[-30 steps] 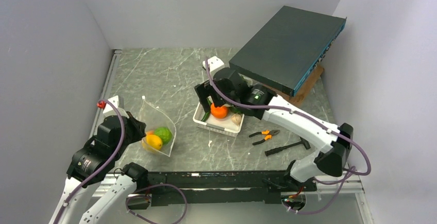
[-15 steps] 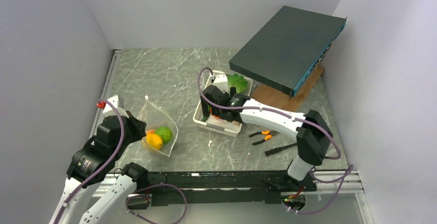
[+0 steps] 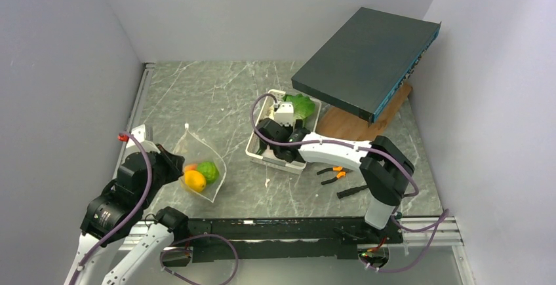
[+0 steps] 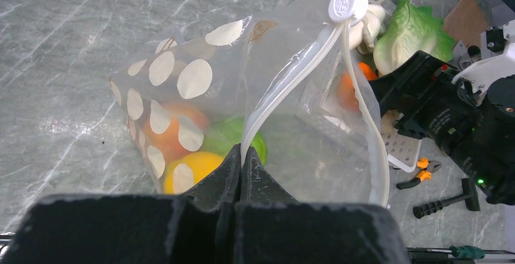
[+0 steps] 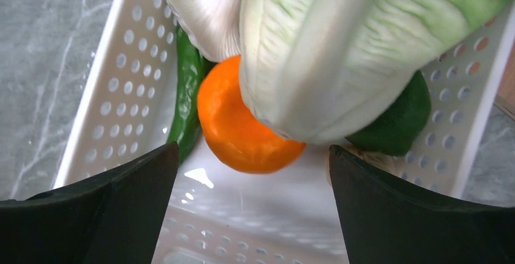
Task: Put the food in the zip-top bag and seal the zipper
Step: Pick up the fake fruit from the bin.
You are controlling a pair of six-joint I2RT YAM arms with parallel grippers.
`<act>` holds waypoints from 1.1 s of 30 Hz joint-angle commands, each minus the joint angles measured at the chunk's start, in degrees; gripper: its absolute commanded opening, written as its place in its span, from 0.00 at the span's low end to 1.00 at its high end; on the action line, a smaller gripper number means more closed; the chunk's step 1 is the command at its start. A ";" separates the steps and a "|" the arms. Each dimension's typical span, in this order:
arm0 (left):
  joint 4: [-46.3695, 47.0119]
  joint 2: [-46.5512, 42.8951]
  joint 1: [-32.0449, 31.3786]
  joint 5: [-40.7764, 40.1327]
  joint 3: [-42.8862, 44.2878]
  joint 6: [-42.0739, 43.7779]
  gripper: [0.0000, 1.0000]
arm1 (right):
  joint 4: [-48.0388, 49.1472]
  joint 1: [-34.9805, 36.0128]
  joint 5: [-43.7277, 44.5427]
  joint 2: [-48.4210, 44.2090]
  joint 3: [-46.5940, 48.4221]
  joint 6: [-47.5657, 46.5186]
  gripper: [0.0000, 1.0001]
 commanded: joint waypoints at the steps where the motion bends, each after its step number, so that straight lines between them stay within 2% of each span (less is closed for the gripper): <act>1: 1.93 -0.22 -0.17 1.06 1.41 -1.37 0.00 | 9.97 -0.32 3.64 1.86 -1.01 0.15 0.93; 3: 2.07 -0.28 -0.12 1.12 1.23 -1.55 0.00 | 12.97 -0.29 4.08 3.10 -1.88 -0.82 0.92; 15: 0.87 -1.77 -0.17 0.54 0.81 -2.10 0.00 | 15.49 -1.01 7.99 7.76 -3.12 -2.45 0.86; 23: 1.66 -1.20 -0.12 1.25 0.33 -1.94 0.00 | 16.46 -0.85 6.88 6.29 -4.18 -4.73 0.59; 24: 1.66 -1.13 -0.12 1.25 0.32 -1.92 0.00 | 16.38 -0.67 6.32 5.30 -4.35 -5.56 0.51; 26: 1.66 -1.04 -0.13 1.02 0.33 -1.90 0.00 | 15.43 0.02 4.82 2.15 -4.77 -6.37 0.27; 27: 1.90 -1.03 -0.07 0.93 0.24 -1.78 0.00 | 14.94 0.43 3.60 0.58 -5.19 -6.48 0.22; 33: 3.68 0.12 -0.10 1.33 0.09 -1.13 0.00 | 13.80 1.89 -4.68 -10.40 -7.96 -9.68 0.08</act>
